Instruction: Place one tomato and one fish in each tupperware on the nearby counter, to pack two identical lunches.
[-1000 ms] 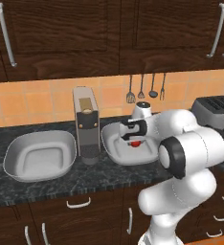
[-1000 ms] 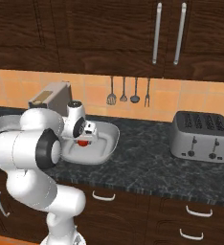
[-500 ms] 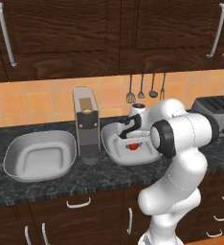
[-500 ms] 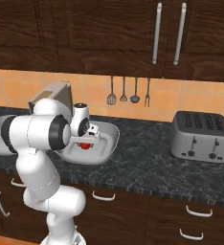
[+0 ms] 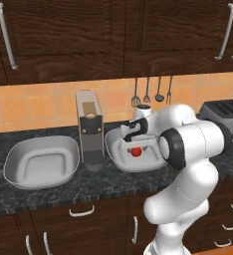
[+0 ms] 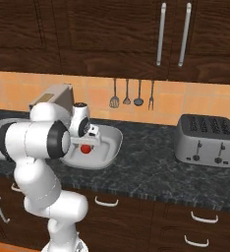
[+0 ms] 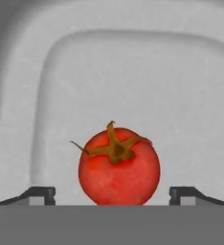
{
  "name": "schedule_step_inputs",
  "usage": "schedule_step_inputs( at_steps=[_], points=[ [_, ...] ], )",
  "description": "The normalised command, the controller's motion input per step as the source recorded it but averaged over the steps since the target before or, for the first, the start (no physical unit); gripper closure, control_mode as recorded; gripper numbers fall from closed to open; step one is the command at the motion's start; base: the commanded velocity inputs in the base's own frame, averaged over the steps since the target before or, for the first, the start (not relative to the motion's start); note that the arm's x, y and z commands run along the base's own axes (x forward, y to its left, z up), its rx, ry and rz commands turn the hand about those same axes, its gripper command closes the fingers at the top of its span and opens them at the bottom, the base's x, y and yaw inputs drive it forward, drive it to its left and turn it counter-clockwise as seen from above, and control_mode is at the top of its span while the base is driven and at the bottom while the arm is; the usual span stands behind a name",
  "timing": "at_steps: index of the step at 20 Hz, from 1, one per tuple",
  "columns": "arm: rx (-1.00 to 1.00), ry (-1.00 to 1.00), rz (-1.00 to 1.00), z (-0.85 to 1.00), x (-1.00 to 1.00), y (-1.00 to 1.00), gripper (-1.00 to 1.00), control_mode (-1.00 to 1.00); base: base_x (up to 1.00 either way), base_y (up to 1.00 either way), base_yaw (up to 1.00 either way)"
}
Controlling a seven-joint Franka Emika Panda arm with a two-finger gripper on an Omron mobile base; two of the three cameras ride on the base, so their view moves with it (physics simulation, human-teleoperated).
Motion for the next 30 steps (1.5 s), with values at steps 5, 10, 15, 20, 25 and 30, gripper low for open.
schedule_step_inputs(
  at_steps=[5,10,15,20,25,30],
  points=[
    [0.0,-0.19,0.0,0.75,-0.78,-0.06,-1.0,-1.0,0.0,0.0,0.0],
    [0.0,-0.14,-0.05,0.92,-0.99,-0.11,-1.0,-1.0,0.0,0.0,0.0],
    [0.0,-0.08,0.0,0.76,-1.0,-0.25,-1.0,-1.0,0.0,0.0,0.0],
    [0.0,-0.24,0.0,0.63,-0.96,-0.05,-1.0,-1.0,0.0,0.0,0.0],
    [0.0,-0.08,0.0,0.67,-0.79,0.0,-1.0,-1.0,0.0,0.0,0.0],
    [0.02,-0.06,0.0,0.75,-0.76,-0.03,-1.0,-1.0,0.0,0.0,0.0]
  ],
)
